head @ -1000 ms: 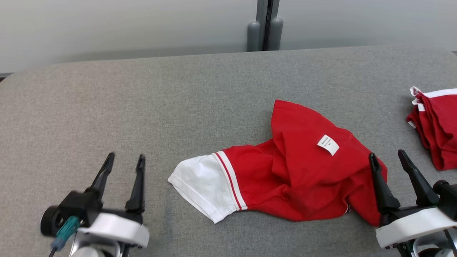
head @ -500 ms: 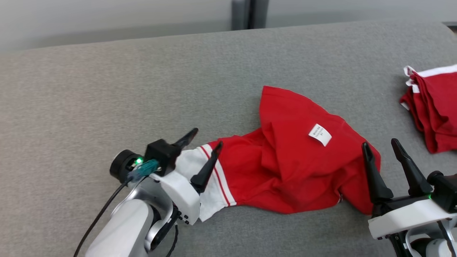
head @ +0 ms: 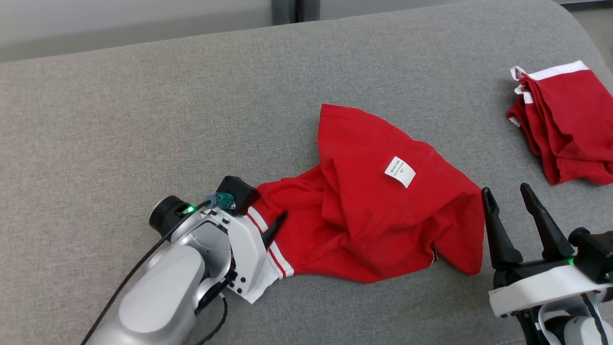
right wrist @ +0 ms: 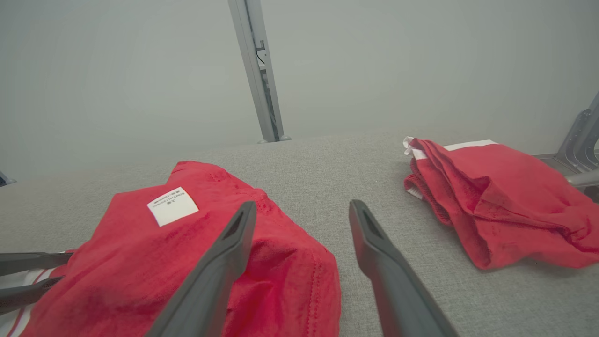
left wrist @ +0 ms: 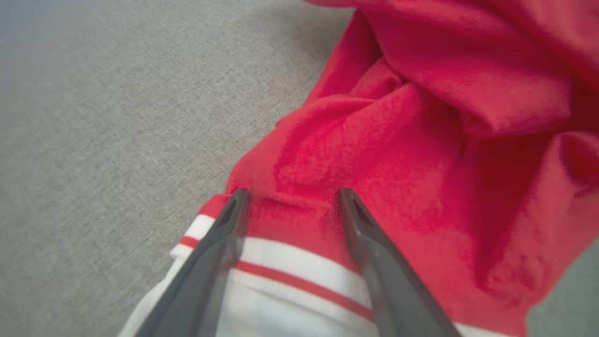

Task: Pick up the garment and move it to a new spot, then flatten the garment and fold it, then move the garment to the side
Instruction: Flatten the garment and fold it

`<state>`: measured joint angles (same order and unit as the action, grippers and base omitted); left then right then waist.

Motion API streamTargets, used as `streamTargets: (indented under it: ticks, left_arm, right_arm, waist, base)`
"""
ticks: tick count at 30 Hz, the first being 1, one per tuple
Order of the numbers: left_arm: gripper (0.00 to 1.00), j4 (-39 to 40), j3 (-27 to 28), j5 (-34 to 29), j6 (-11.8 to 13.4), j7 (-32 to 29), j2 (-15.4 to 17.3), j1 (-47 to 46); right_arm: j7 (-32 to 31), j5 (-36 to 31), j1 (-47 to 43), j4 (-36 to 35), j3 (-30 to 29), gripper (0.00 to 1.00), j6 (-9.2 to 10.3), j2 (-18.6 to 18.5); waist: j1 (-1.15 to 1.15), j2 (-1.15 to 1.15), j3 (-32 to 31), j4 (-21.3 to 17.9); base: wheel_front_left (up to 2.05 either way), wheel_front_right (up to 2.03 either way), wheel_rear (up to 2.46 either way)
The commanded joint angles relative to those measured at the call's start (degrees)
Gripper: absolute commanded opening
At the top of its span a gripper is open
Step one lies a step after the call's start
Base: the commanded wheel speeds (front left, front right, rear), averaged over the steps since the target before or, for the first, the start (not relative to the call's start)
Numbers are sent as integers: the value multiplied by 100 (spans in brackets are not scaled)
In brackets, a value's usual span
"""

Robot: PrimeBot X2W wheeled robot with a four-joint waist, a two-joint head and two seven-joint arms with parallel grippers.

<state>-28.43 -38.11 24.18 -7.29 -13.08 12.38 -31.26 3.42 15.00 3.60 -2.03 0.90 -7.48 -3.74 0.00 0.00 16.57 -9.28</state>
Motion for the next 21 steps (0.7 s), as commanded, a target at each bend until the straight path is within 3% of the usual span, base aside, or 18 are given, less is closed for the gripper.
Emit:
streamTargets:
  ticks: [1,3,10,21]
  left_arm:
    - [0,-79,-1,-15,-15,-15,84,-96]
    - [0,-218,16,-28,32,-13,114,-144]
    - [0,-419,501,128,545,650,100,-161]
    - [0,-277,1551,867,1125,1556,278,473]
  right_arm:
    - [35,21,71,6,-3,100,-2,-3]
    - [50,30,85,12,-1,100,-3,6]
    - [98,55,87,60,-24,100,-3,25]
    - [71,-6,56,30,-146,100,-3,35]
  waist:
    - [0,0,13,-2]
    - [0,0,31,-4]
    - [0,0,42,44]
    - [0,0,-9,276]
  base:
    - [0,0,0]
    - [0,0,0]
    - [0,0,0]
    - [0,0,0]
